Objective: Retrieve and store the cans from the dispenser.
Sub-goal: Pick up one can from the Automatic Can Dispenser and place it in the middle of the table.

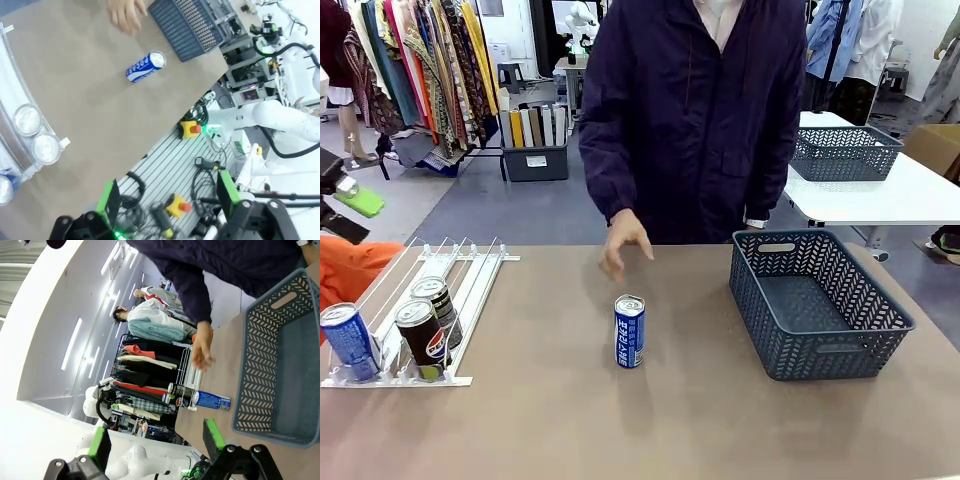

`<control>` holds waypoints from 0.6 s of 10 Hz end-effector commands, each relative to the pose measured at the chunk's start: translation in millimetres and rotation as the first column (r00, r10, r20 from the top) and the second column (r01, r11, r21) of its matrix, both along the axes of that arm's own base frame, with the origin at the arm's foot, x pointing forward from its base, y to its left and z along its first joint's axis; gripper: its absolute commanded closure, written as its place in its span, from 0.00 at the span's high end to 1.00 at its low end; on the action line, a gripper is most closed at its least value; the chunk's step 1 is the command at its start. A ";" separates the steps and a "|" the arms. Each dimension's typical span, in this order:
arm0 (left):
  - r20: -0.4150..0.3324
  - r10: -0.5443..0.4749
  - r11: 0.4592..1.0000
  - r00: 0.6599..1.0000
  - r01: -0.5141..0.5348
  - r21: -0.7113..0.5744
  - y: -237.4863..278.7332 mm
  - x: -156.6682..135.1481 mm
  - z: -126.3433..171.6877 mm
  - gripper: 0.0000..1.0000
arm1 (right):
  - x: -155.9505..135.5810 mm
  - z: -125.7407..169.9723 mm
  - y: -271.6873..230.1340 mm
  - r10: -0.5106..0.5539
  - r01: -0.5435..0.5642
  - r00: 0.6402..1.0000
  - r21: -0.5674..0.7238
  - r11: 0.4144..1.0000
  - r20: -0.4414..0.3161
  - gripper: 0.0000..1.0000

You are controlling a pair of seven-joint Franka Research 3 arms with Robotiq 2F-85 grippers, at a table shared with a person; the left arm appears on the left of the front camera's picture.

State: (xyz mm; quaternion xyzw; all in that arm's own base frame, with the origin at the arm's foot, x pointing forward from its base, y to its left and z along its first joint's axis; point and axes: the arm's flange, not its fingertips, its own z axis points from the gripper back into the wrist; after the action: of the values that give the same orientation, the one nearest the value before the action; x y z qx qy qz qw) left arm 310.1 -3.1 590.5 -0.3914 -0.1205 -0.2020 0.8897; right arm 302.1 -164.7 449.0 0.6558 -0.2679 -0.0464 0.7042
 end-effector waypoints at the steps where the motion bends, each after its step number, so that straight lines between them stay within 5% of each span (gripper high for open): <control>1: 0.009 0.250 0.842 0.968 -0.213 -0.495 155.0 -24.0 -99.7 1.00 | 1.2 4.6 0.6 -0.002 0.002 1.000 0.010 1.000 0.011 1.00; 3: -0.032 0.274 0.817 0.961 -0.250 -0.519 170.5 -23.6 -121.5 1.00 | 1.2 4.6 0.6 -0.002 0.002 1.000 0.010 1.000 0.011 1.00; 4: -0.139 0.319 0.855 0.938 -0.348 -0.384 167.3 -19.9 -119.7 1.00 | 1.2 4.6 0.6 -0.002 0.002 1.000 0.010 1.000 0.011 1.00; 5: -0.024 0.281 0.868 0.959 -0.265 -0.420 162.6 -48.3 -114.1 1.00 | 1.2 4.6 0.6 -0.002 0.002 1.000 0.010 1.000 0.011 1.00; 6: -0.024 0.281 0.868 0.959 -0.265 -0.420 162.6 -48.3 -114.1 1.00 | 1.2 4.6 0.6 -0.002 0.002 1.000 0.010 1.000 0.011 1.00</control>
State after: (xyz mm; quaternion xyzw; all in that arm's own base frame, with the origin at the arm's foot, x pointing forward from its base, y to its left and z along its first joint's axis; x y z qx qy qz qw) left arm 262.9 174.8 457.3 -0.5542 -0.2226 -0.0218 0.8018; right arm 301.9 -164.7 449.2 0.6561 -0.2678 -0.0461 0.7041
